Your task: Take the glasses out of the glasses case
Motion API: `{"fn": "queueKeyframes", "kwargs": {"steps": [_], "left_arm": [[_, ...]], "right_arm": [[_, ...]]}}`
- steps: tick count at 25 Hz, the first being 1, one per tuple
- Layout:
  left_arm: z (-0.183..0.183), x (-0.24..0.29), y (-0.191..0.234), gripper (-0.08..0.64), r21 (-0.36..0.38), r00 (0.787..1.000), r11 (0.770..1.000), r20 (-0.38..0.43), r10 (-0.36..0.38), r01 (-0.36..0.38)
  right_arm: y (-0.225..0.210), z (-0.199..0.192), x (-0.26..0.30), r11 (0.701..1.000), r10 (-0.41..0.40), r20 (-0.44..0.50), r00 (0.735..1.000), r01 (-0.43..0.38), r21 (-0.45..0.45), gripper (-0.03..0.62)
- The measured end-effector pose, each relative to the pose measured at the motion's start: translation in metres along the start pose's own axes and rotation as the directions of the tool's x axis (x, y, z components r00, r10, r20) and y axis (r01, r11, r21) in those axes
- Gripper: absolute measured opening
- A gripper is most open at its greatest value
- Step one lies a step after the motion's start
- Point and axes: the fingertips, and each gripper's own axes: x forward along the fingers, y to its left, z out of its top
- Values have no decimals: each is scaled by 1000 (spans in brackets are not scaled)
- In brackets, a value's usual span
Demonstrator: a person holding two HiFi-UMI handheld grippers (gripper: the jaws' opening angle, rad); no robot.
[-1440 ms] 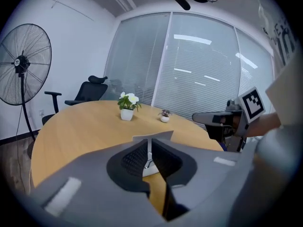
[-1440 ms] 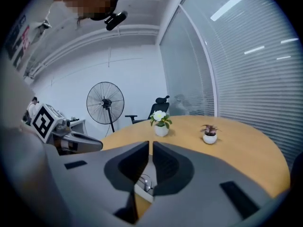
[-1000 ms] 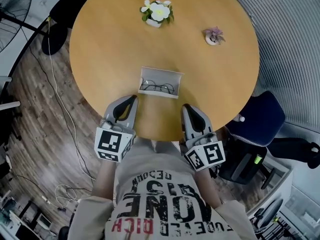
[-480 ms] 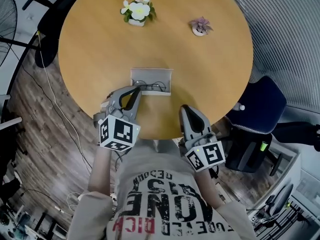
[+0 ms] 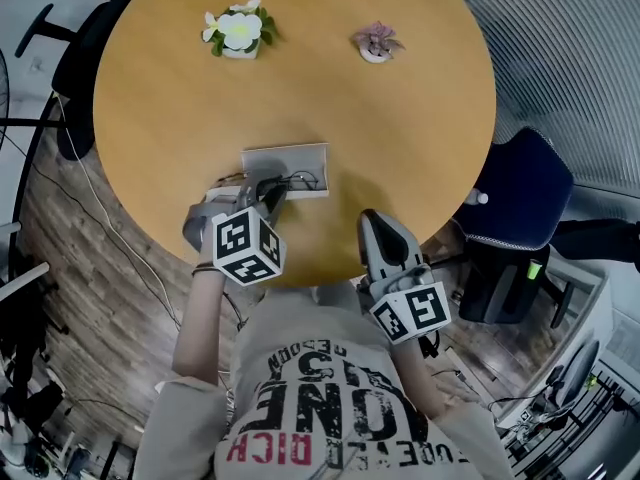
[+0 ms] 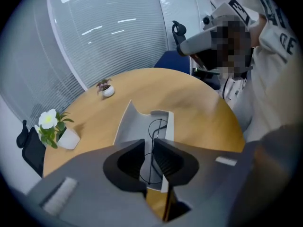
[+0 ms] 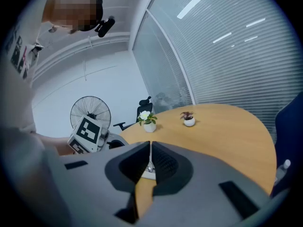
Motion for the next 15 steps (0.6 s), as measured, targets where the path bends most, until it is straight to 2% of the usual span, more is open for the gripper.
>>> {"fn": "queueKeyframes", "kwargs": {"steps": [6, 15], "left_arm": [[-12, 23, -8, 71, 69, 987, 989, -103, -126, 133], [-16, 38, -6, 71, 68, 965, 978, -189, -180, 195]], "right_arm": [[-9, 1, 8, 1000, -25, -10, 1000, 25, 9, 22], [-15, 1, 14, 999, -39, -31, 999, 39, 17, 21]]}}
